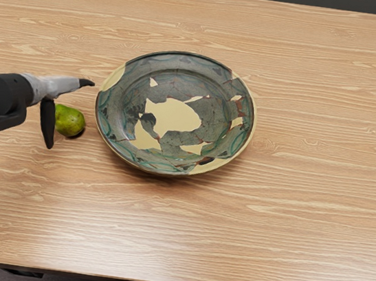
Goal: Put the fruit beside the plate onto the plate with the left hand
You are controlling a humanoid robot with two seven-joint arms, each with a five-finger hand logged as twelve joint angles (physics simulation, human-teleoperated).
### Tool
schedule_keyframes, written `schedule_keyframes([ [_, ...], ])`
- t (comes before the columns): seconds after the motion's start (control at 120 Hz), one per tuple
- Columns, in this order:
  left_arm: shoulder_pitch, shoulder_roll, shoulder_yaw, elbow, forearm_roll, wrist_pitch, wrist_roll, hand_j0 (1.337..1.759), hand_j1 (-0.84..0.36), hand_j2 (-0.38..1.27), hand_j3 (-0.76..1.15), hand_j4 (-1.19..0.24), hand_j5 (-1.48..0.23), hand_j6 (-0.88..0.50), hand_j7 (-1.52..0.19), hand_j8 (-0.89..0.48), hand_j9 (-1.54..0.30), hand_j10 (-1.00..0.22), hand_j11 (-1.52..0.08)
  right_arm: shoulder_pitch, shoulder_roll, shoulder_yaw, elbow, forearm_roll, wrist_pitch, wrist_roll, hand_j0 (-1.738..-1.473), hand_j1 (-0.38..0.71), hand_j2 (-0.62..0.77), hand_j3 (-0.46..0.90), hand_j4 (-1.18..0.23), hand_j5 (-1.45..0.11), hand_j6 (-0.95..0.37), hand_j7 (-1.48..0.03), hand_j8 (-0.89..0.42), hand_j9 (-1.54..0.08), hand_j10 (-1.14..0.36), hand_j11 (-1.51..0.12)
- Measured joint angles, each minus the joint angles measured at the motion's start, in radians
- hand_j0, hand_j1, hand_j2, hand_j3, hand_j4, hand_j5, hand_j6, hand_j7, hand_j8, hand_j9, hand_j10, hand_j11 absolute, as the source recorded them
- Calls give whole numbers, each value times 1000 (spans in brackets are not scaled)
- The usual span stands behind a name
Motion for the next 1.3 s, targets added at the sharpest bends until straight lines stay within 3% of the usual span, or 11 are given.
schedule_keyframes([
  [0.867,32,-44,5,47,86,50,0,1658,189,30,0,-142,-177,-143,-177,-143,-177,-141,-177,0,0,-1,0,1,0,0,-1658,-349,0,0,0,0,0,0,0,0,0,0],
  [1.3,46,-59,12,97,117,84,0,1658,196,29,0,-136,-170,-137,-169,-137,-169,-135,-169,0,0,-1,0,1,0,0,-1658,-349,0,0,0,0,0,0,0,0,0,0],
])
